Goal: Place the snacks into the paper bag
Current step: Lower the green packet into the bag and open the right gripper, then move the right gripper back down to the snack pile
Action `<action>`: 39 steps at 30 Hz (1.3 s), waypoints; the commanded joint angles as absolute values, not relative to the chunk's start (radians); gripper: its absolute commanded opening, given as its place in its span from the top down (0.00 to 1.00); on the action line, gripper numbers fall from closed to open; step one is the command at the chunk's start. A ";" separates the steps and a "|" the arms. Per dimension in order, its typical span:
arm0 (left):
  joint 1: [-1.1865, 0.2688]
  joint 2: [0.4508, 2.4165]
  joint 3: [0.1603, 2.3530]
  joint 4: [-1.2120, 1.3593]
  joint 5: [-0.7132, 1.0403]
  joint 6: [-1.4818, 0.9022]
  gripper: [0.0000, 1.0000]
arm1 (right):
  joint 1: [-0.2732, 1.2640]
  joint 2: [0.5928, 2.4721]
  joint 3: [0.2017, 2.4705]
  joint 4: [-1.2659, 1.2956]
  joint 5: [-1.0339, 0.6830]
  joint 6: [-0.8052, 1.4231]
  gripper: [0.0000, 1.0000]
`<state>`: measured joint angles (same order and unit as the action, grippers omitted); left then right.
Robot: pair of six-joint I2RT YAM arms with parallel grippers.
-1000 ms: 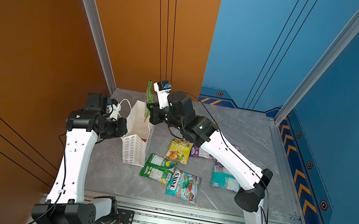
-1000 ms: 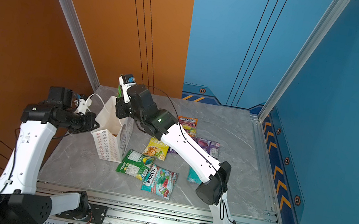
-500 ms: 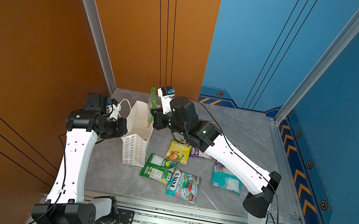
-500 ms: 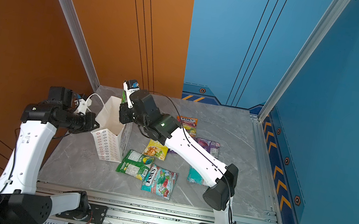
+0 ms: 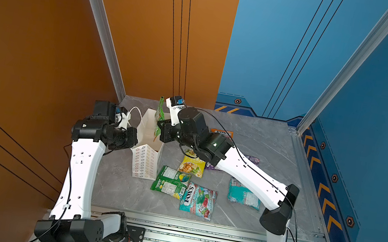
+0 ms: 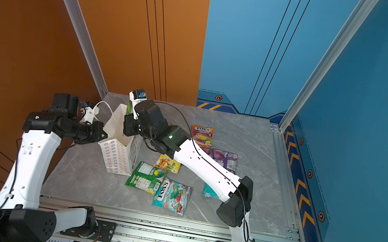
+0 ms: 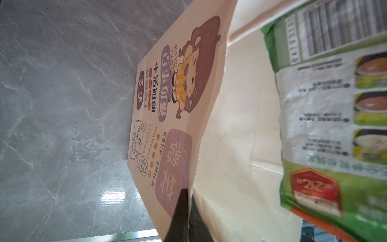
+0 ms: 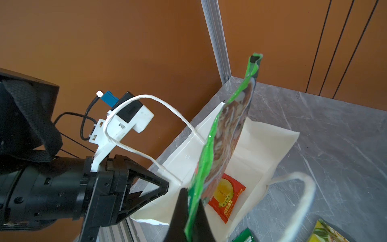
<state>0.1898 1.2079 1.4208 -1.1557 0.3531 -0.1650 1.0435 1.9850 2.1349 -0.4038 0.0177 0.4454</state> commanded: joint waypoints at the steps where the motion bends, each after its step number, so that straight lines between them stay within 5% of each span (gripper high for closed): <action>1: 0.196 1.210 1.420 -1.155 0.381 -0.165 0.95 | 1.053 2.026 2.183 -0.360 0.005 0.483 1.00; 18: 0.196 1.197 1.411 -1.156 0.381 -0.163 0.95 | 1.075 2.158 2.288 -0.335 0.012 0.543 1.00; 23: 0.198 1.192 1.410 -1.155 0.379 -0.161 0.95 | 1.069 2.135 2.281 -0.339 0.009 0.532 0.63; 26: 0.197 1.192 1.407 -1.156 0.378 -0.162 0.95 | 1.065 2.088 2.239 -0.326 0.028 0.511 0.52; 39: 0.198 1.192 1.408 -1.155 0.376 -0.161 0.95 | 1.018 1.705 1.757 -0.216 0.103 0.434 0.47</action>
<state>0.1898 1.2079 1.4197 -1.1561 0.3531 -0.1650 1.0283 1.7695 1.8469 -0.2291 0.0574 0.4767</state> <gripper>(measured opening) 0.049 0.529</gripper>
